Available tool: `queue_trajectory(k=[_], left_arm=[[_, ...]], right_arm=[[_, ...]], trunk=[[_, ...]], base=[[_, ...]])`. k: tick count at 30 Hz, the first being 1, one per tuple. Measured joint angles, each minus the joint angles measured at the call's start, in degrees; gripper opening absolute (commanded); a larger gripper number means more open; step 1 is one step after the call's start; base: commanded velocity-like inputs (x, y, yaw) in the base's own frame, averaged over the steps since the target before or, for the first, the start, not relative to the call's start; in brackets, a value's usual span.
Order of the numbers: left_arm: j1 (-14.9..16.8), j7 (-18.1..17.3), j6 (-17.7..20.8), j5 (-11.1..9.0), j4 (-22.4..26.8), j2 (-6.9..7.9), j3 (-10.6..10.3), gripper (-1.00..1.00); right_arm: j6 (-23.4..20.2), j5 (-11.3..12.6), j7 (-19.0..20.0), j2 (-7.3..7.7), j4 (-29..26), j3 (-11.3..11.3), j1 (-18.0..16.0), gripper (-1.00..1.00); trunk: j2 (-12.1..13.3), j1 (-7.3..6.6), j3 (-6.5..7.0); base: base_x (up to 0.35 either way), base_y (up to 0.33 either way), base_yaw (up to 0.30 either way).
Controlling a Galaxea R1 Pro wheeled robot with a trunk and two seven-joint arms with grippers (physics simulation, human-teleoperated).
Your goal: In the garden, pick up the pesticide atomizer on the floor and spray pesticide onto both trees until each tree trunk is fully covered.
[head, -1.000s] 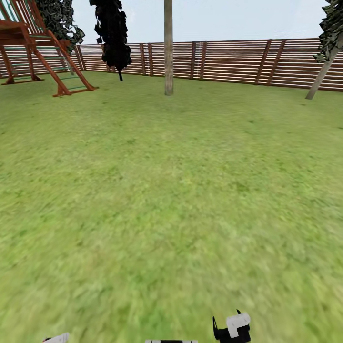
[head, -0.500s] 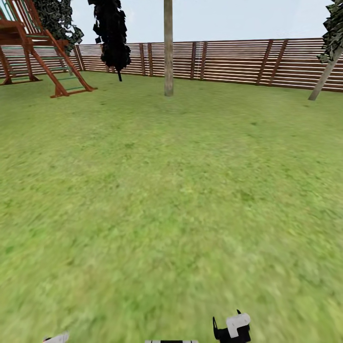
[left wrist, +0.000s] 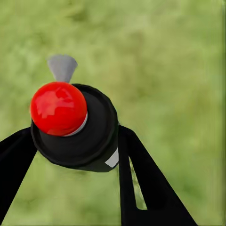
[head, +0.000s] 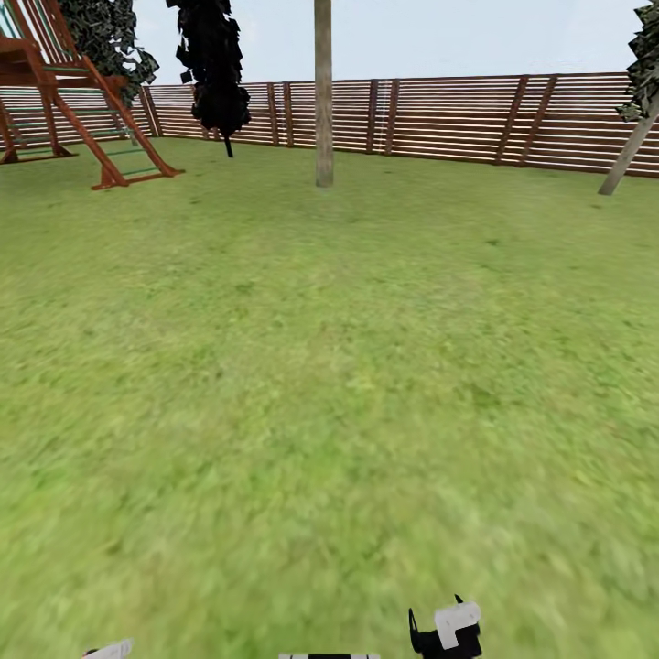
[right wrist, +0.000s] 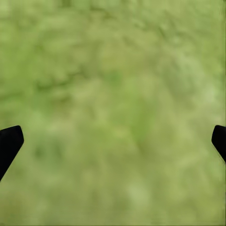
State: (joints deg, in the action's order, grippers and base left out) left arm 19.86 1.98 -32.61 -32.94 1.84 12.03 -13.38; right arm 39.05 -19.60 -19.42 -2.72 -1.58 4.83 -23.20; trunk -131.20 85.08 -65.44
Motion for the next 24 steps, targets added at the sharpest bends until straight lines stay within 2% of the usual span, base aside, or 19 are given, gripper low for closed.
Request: queue_trajectory(k=[16, 24], left_arm=[[0.00, -0.04, -0.26, 0.00, 0.02, 0.01, 0.00, -1.00], [0.00, -0.07, -0.40, 0.06, 0.02, 0.01, -0.01, -1.00]], right_arm=[[0.05, 0.00, -0.02, 0.05, -0.06, -0.01, 0.00, 1.00], [-0.02, 0.09, 0.09, -0.43, 0.08, 0.07, 0.00, 1.00]], trunk=[[0.00, 0.00, 0.00], [0.00, 0.00, 0.00]], base=[[0.344, 0.000, 0.000], [0.344, 0.000, -0.014]])
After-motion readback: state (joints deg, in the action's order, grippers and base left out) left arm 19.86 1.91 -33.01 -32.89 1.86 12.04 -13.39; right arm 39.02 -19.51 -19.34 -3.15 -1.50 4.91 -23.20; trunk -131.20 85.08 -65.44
